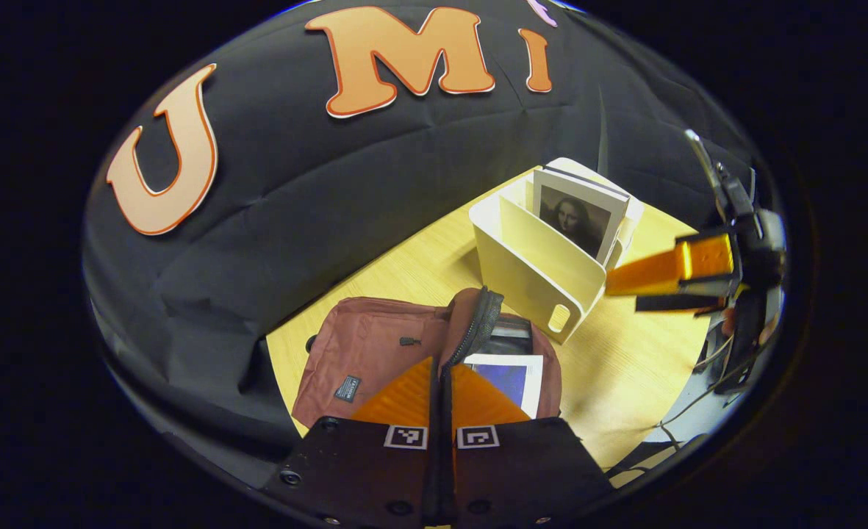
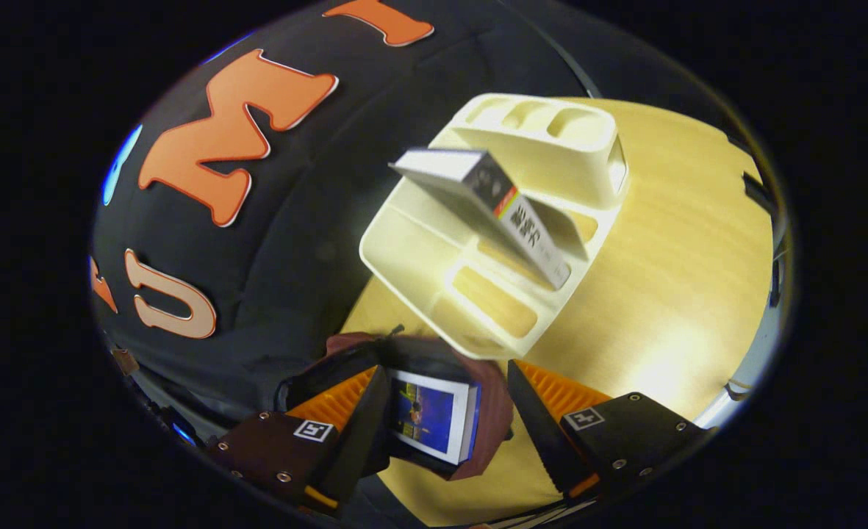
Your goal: Open the schoolbag, grab two books from the bookshelf and put them into the schoolbag.
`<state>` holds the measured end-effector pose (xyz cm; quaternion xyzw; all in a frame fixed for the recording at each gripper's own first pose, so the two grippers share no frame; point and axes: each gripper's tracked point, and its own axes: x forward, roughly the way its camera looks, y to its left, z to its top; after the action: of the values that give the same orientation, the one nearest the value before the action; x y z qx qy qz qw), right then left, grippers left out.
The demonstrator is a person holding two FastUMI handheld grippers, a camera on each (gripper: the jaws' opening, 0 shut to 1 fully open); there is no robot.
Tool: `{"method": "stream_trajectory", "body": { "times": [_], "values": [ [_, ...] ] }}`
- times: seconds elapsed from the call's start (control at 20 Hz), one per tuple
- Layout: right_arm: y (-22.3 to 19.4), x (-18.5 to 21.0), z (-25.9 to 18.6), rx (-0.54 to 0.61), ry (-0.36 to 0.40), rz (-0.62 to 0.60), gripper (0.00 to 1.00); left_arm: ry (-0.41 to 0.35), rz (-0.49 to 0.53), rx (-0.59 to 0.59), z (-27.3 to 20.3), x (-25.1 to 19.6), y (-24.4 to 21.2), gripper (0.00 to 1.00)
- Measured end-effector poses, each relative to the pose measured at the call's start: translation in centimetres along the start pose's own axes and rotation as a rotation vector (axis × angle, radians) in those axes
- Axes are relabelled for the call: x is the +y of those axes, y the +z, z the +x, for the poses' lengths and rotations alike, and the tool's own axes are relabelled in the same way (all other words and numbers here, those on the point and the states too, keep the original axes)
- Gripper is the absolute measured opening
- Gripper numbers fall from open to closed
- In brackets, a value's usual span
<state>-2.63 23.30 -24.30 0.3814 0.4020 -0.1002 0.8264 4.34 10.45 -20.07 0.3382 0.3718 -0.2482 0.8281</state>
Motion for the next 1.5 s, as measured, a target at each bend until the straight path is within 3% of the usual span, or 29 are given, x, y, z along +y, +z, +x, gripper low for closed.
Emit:
{"method": "stream_trajectory", "body": {
  "times": [0.35,0.6,0.75,0.9,1.05,1.25,1.5],
  "values": [
    [12.6,0.8,-4.4,-0.18,-0.105,-0.36,0.98,0.005,-0.03,0.006,-0.1,-0.3,-0.8,0.01],
    [16.3,4.4,-3.4,-0.095,-0.122,-0.61,0.98,0.026,-0.048,0.011,-0.1,-0.1,-1.0,0.01],
    [16.2,6.5,-1.1,0.01,-0.086,-0.631,0.98,0.042,-0.047,0.014,-0.3,0.3,-1.1,0.01],
    [16.1,6.9,2.0,0.101,-0.119,-0.718,0.98,0.049,-0.057,0.02,-0.3,0.9,-1.4,0.01],
    [14.4,7.3,4.7,0.22,-0.105,-0.711,0.98,0.054,-0.084,0.038,-0.3,1.5,-2.0,0.01],
    [15.0,3.2,8.8,0.28,-0.244,-0.803,0.99,0.056,-0.113,0.056,0.1,1.8,-2.6,0.01],
    [12.8,0.2,12.1,0.38,-0.291,-0.8,1.0,0.054,-0.134,0.074,0.5,1.7,-3.0,0.01]
  ]
}}
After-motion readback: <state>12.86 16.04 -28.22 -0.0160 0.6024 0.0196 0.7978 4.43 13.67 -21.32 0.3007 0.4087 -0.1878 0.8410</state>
